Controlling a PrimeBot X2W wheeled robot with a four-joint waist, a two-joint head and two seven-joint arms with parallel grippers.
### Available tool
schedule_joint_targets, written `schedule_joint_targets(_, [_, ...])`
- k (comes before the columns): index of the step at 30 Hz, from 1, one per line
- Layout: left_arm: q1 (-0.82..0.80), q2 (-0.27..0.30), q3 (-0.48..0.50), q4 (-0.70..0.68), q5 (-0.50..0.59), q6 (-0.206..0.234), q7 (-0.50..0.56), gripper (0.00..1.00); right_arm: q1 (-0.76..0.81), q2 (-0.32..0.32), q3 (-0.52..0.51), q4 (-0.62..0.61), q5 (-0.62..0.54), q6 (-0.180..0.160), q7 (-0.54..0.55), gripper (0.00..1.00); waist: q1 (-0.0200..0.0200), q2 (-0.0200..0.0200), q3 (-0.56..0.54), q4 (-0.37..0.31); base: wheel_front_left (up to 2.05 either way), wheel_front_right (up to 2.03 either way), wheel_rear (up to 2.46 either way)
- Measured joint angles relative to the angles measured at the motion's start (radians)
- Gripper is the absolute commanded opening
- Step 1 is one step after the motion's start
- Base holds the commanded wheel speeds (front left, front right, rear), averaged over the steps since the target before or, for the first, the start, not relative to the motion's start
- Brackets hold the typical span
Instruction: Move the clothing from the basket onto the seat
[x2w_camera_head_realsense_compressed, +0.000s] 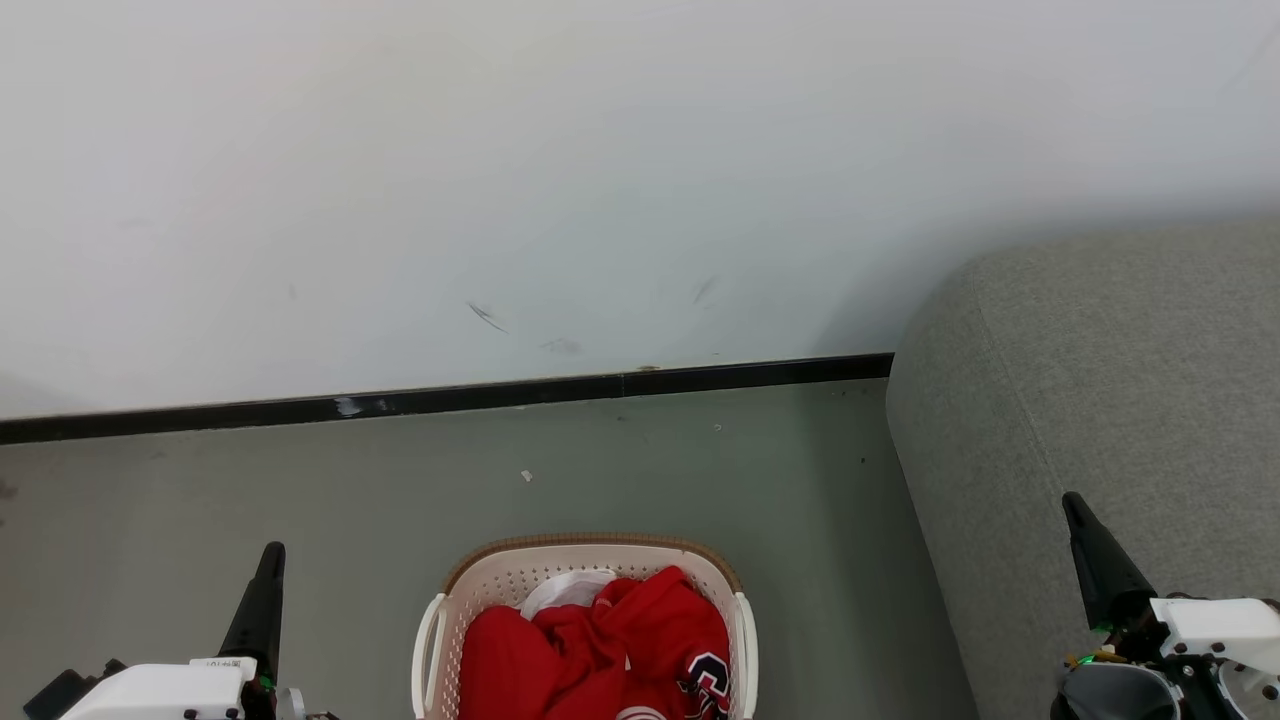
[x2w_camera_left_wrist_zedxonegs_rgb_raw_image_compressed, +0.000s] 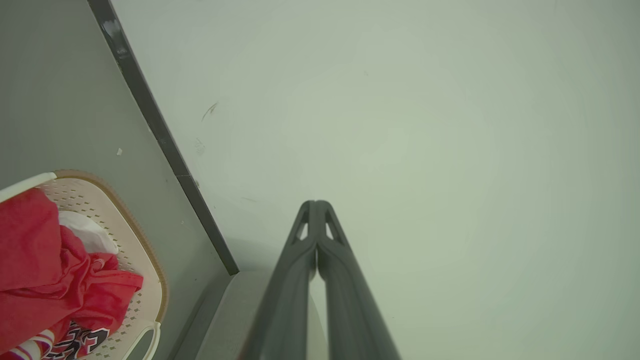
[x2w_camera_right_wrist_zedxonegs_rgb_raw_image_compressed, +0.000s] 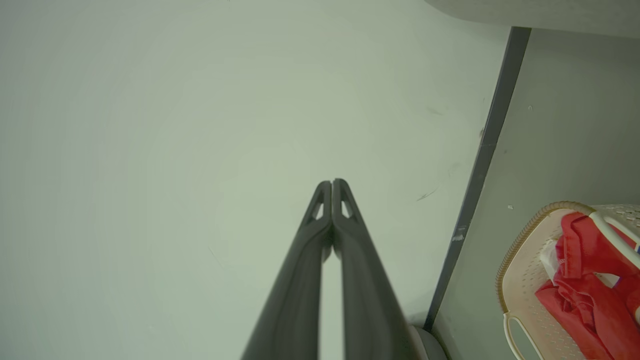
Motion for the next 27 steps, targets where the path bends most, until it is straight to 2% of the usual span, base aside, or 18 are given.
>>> schedule_joint_targets(27, [0.000, 0.000, 0.000, 0.000, 0.000, 0.000, 0.000, 0.00, 0.000, 0.000, 0.001, 0.000, 0.000, 0.000, 0.000, 0.00, 0.0000, 0.0000, 0.000, 0.000, 0.00, 0.00, 0.00])
